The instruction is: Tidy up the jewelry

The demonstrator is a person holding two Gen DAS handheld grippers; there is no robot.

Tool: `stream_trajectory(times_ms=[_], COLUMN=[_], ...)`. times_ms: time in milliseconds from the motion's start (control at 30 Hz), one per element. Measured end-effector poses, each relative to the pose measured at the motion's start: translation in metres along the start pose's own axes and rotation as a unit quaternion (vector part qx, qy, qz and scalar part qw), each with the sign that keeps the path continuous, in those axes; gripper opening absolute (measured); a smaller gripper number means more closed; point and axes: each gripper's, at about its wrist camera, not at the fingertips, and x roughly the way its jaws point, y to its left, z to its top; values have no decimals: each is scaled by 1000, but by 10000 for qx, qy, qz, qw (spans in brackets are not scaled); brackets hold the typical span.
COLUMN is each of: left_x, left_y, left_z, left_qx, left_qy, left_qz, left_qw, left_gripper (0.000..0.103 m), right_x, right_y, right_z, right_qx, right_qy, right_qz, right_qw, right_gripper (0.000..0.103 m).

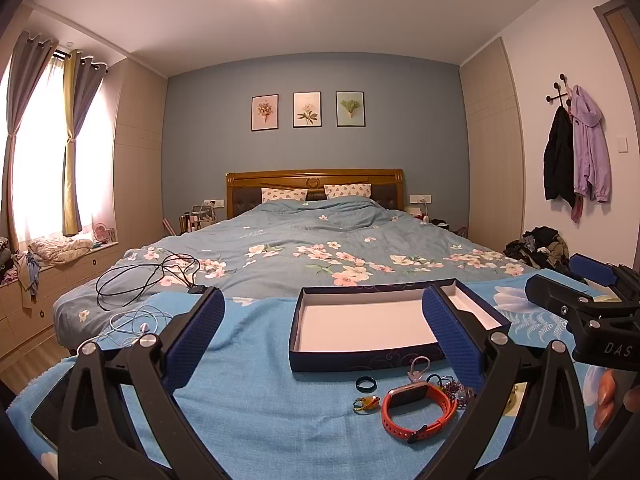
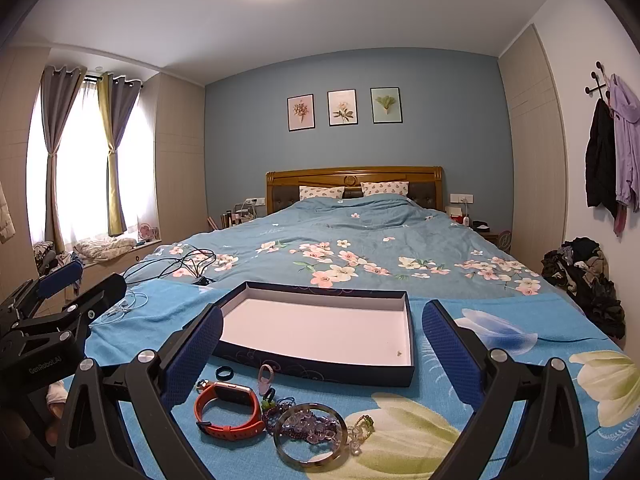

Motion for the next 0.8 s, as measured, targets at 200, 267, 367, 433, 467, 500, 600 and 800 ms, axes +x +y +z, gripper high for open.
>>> stream_trajectory(times_ms=[200, 267, 367, 433, 467, 500, 600, 800], left_x=[0, -1, -1, 0, 0, 0, 0, 0], left_y=[0, 0, 0, 0, 1, 1, 0, 0], left_z=[0, -1, -1, -1, -1, -2, -2, 0], left_qx=[4, 9, -1, -7, -12, -14, -6, -15], left_qy=[9, 17, 25, 34, 39, 46, 54, 63], left_qz=[-3, 3, 4, 10, 8, 6, 8, 5], left_qw=[10000, 10000, 10000, 10000, 10000, 10000, 10000, 10000], left_gripper=[97, 97, 97, 97, 97, 97, 97, 97], right_x=[-1, -1, -1, 0, -1, 0, 0, -1], right_y=[0, 0, 0, 0, 0, 0, 0, 1], right_z=[0, 1, 1, 0, 0, 1, 1, 1], right_qx=[-2, -3, 1, 4, 2, 1, 10, 13], right_qy=[24, 21, 25, 31, 34, 38, 56, 61], right_qz=[-1, -2, 1, -1, 1, -7, -11, -11], right_qw=[10000, 10000, 10000, 10000, 10000, 10000, 10000, 10000], right_gripper=[96, 96, 96, 96, 96, 96, 96, 96])
